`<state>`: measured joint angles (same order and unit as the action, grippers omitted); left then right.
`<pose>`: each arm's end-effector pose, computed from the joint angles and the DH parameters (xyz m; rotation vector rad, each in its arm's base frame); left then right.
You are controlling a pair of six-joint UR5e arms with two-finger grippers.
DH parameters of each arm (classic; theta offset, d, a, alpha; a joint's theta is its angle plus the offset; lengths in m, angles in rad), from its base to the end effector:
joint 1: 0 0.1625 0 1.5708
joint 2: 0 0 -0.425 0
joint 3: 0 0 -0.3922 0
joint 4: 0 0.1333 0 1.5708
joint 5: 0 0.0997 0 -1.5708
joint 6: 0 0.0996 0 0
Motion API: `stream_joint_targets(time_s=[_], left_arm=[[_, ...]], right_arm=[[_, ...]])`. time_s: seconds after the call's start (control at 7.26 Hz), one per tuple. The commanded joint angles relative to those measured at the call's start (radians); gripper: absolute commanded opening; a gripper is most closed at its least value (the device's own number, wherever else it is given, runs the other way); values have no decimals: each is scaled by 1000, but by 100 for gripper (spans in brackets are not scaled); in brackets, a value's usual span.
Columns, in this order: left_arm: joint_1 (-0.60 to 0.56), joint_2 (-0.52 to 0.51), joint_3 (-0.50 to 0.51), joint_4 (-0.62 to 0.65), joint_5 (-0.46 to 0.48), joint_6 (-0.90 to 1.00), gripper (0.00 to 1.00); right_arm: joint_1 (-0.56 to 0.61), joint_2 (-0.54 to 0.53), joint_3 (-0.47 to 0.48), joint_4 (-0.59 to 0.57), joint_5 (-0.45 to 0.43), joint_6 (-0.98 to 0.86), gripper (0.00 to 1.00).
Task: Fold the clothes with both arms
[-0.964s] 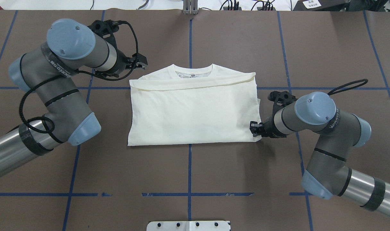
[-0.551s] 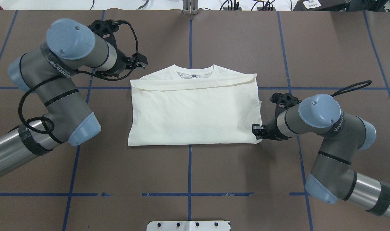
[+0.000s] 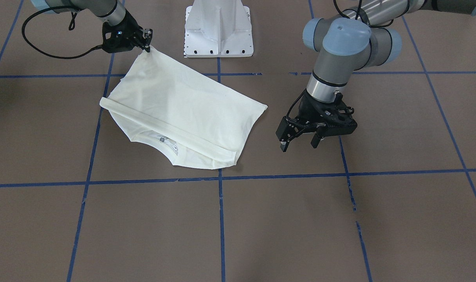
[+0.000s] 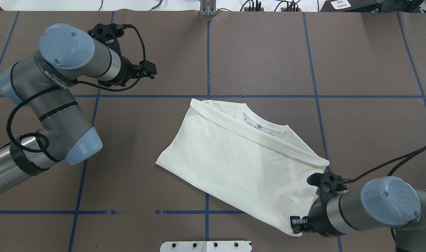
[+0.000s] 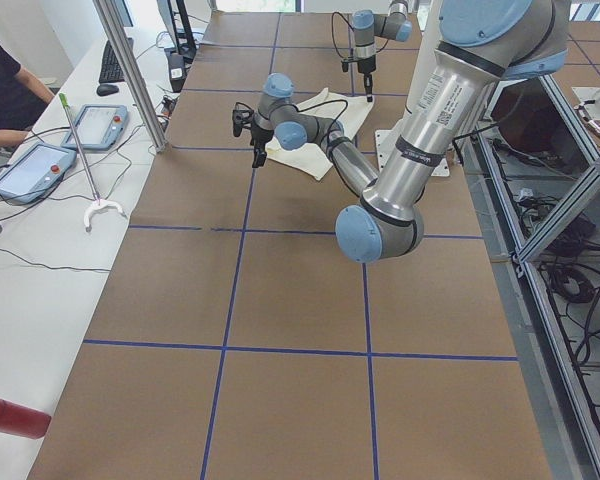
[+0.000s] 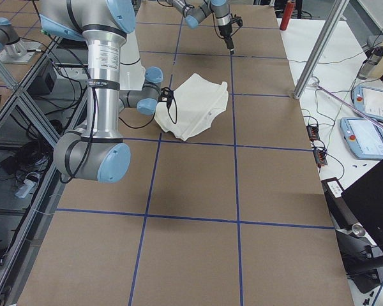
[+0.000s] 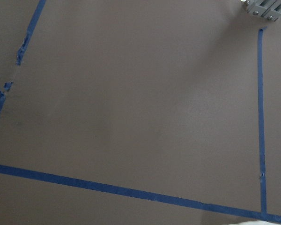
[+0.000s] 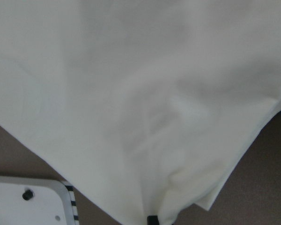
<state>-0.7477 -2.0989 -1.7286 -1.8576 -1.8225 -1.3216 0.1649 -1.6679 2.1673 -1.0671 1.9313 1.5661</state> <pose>0.4054 -0.5239 0.2531 0.2603 0.9647 -0.3342 -0.4133 -0.1683 0.3637 -0.2441 -1.0147 -0.0354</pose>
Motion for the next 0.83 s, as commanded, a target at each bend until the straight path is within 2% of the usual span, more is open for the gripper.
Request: stream_joint_targets(time_s=[0.0, 0.41, 0.69], left_arm=[[34, 5, -8, 0, -3, -2, 100], [210, 45, -41, 0, 2, -244, 100], [327, 53, -39, 3, 60, -380, 99]], right_arm=[[-33, -6, 34, 4, -9, 17, 100], [173, 17, 57, 9, -12, 17, 100], [255, 37, 52, 9, -14, 15, 100]])
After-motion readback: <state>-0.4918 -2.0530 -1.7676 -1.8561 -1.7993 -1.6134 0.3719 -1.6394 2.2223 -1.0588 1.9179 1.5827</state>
